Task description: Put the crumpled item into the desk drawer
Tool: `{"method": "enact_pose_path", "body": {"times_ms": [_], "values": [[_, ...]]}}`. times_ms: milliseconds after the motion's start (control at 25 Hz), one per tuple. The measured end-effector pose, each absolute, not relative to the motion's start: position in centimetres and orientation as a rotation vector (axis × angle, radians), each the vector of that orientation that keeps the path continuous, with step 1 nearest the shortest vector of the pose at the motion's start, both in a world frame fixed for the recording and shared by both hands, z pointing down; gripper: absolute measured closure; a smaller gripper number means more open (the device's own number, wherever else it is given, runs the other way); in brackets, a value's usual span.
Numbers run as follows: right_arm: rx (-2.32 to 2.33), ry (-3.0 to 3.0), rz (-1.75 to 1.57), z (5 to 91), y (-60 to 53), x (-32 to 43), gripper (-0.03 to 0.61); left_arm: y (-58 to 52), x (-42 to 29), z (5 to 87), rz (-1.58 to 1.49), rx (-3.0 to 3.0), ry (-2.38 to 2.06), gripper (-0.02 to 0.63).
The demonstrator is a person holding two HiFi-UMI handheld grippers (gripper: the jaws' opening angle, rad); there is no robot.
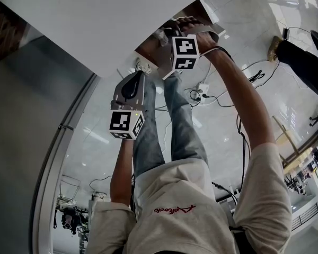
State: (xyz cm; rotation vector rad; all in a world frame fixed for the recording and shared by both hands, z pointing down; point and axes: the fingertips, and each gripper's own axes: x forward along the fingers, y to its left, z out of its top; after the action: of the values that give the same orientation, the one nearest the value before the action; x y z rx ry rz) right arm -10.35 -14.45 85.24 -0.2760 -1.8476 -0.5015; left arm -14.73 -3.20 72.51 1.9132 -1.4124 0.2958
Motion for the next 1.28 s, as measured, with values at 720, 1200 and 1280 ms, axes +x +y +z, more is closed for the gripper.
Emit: {"method": "enact_pose_path", "body": {"times_ms": [720,1200,1280], "values": [[-0.014,-2.063,-0.430,79.8,-13.4,-8.6,0.565,-3.3,-12.3,72.2,0.319,1.968,-1.384,0.604],[0.522,-2.272,0.108,75.0,-12.7,-2.6,0.566,-3.5,-10.7,72.1,0.361,2.008,-1.346,0.604],[0.615,-2.287,0.204,74.5,-12.2,-1.2,0.566,-3.6,-10.5,72.2,0.369,2.010,-1.343,0.604]]}}
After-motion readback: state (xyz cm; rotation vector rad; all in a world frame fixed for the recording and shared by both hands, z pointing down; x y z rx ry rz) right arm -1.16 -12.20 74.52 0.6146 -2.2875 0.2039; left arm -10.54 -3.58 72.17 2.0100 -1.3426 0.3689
